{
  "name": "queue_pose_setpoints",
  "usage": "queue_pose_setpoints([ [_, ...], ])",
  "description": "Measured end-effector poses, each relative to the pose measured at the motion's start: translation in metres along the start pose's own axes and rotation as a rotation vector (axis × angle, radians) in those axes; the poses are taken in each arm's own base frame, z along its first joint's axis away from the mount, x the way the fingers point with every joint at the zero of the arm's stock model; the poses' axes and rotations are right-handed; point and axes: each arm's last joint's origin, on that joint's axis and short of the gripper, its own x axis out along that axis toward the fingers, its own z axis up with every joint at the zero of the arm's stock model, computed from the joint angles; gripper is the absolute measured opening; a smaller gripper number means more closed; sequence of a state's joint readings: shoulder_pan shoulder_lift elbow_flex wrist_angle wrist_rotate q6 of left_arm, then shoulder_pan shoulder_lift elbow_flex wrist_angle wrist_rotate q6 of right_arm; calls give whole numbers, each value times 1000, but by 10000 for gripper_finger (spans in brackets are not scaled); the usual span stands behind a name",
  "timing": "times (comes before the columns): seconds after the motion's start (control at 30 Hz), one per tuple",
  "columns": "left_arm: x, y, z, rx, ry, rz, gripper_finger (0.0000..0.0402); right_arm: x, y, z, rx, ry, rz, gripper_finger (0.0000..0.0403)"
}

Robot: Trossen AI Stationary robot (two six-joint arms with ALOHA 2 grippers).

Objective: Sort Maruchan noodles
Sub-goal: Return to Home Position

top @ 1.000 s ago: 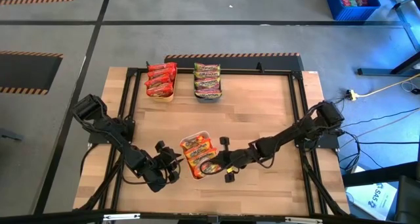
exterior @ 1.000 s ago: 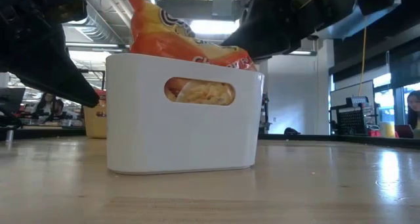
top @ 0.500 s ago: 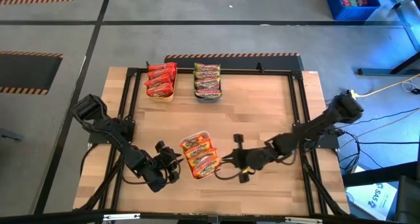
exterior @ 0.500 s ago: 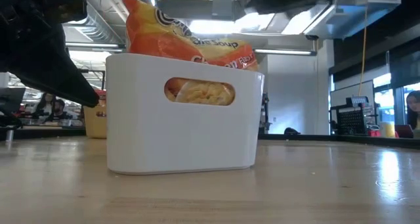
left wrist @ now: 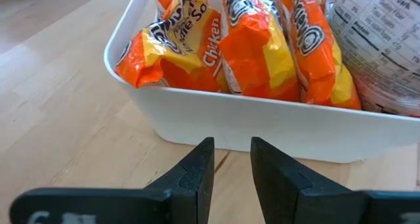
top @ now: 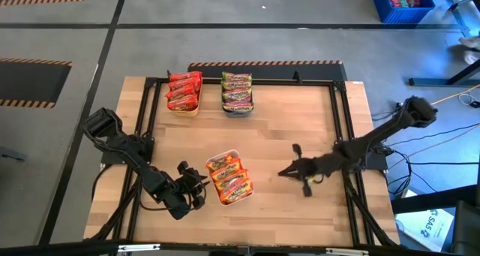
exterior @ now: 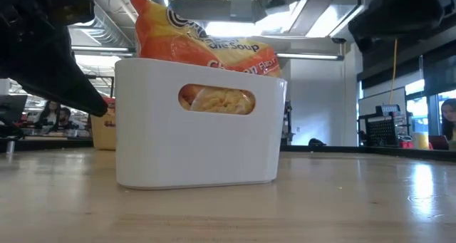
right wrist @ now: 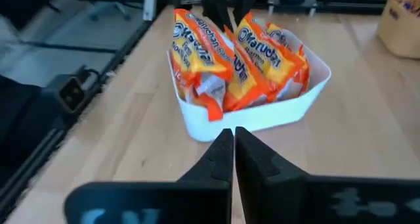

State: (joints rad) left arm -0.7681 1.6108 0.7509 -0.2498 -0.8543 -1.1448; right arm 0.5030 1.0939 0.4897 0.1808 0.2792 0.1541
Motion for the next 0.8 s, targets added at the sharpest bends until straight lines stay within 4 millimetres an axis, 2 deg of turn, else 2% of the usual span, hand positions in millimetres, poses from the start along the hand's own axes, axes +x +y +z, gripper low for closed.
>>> queue_pose_setpoints([
  [0.1,0,0,0,0,0,0,94,-12,-18,-8,41,-47,41,3],
  [0.33,0,0,0,0,0,0,94,-41,-56,-32,97,-156,-50,3],
  [0.6,0,0,0,0,0,0,94,-74,-64,-51,111,-396,-107,3],
  [0.8,0,0,0,0,0,0,94,-86,-65,-64,122,-499,-104,3],
])
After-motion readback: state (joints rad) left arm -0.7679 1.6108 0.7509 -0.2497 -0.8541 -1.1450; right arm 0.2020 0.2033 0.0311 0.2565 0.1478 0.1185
